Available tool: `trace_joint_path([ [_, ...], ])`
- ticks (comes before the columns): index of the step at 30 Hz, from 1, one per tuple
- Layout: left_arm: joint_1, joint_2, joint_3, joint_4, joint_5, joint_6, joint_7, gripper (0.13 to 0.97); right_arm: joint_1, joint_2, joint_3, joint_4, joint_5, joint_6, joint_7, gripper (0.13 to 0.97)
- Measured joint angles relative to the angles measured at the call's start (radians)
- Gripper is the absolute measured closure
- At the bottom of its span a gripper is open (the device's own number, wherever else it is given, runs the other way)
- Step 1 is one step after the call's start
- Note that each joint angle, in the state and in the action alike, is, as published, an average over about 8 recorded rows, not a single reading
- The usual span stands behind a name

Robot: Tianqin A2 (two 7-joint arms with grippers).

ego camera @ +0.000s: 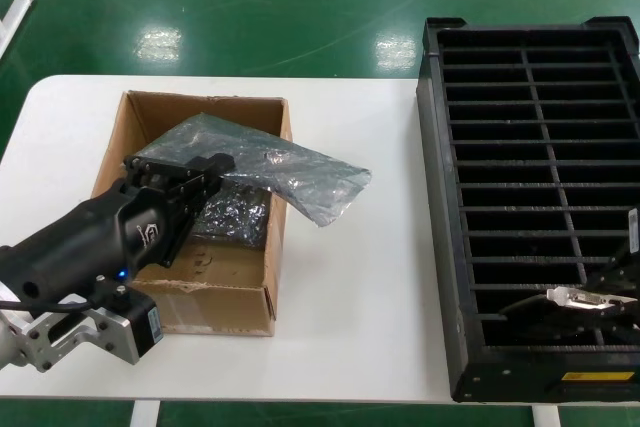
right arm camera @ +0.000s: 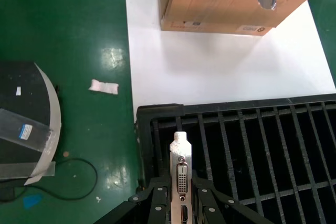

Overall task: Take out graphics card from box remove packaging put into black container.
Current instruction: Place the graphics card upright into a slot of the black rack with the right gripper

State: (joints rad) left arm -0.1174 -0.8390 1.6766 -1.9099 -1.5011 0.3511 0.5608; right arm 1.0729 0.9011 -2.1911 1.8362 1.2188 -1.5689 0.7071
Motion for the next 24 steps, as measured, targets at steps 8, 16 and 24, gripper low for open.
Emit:
trace_joint_path([
  [8,0.0,0.0,0.0,0.0,0.0,0.0,0.0,0.959,0.001,0.001,-0.024,-0.005,-0.016,0.0,-0.015,0.902],
  [16,0.0,0.0,0.0,0.0,0.0,0.0,0.0,0.959,-0.004,-0.015,-0.041,-0.015,-0.047,0.0,-0.036,0.902],
  [24,0.0,0.0,0.0,0.0,0.0,0.0,0.0,0.959,-0.016,-0.067,-0.047,-0.048,-0.099,0.002,-0.062,0.902],
])
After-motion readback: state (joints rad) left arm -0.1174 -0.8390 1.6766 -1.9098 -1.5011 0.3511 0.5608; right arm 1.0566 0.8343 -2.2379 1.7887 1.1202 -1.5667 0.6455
